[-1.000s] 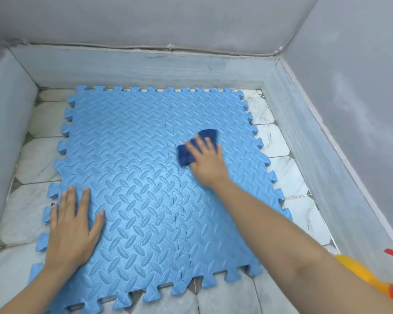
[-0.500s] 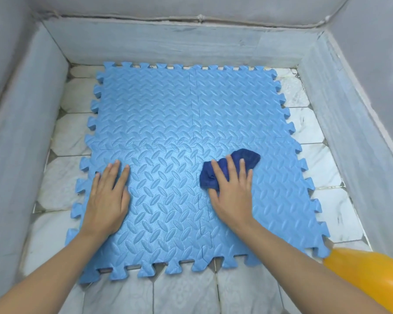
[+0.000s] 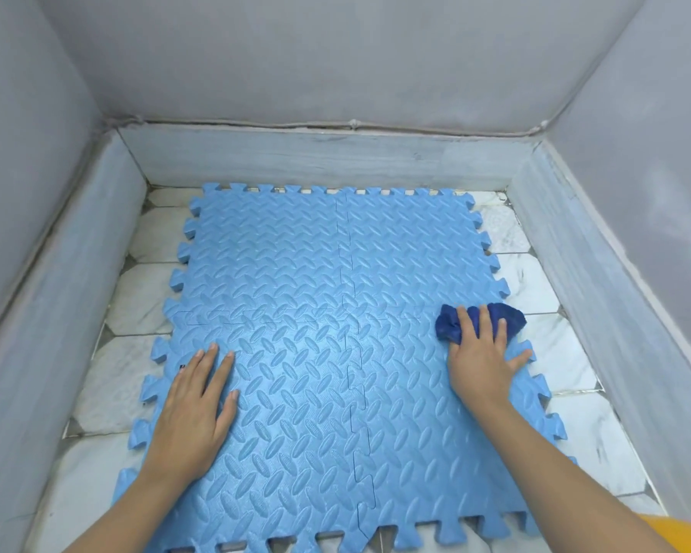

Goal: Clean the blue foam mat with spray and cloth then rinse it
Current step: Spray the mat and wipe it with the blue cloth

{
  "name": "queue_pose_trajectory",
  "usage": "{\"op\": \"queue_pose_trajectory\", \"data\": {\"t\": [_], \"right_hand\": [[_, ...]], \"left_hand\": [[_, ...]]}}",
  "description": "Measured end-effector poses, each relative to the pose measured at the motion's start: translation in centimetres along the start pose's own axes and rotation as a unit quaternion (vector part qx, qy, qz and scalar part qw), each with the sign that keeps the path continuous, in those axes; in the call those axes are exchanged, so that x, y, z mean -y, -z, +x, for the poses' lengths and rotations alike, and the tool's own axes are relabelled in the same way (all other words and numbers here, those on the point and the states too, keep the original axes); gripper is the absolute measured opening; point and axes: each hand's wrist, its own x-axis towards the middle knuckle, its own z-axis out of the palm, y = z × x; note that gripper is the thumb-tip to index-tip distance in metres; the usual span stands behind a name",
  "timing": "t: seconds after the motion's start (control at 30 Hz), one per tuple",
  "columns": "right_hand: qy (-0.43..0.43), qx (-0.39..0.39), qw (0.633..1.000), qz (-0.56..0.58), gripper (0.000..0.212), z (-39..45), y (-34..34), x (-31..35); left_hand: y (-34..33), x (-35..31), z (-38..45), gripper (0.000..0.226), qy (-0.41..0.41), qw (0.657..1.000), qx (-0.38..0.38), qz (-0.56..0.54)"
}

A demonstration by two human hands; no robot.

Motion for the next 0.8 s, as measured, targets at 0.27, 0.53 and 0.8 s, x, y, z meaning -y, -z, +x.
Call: {"op": "queue_pose_trajectory", "data": {"t": [0.27, 0.53, 0.8], "right_hand": [[0.112, -0.004, 0.994, 0.003, 0.067, -1.5, 1.5, 3.7], [0.093, 0.079, 0.992, -0.005, 0.073, 4.4, 4.8, 7.4], [0.084, 0.268, 0.959, 0.034, 0.087, 6.3, 7.4, 8.7]], "left_hand": [[3.0, 1.4, 4.9, 0.059, -0.100, 0.988, -0.073, 0.091], [20.6, -5.0, 21.8, 0.042, -0.119, 0.960, -0.227, 0.115], [32.1, -18.8, 30.7, 0.037, -0.200, 0.917, -0.345, 0.028]]}}
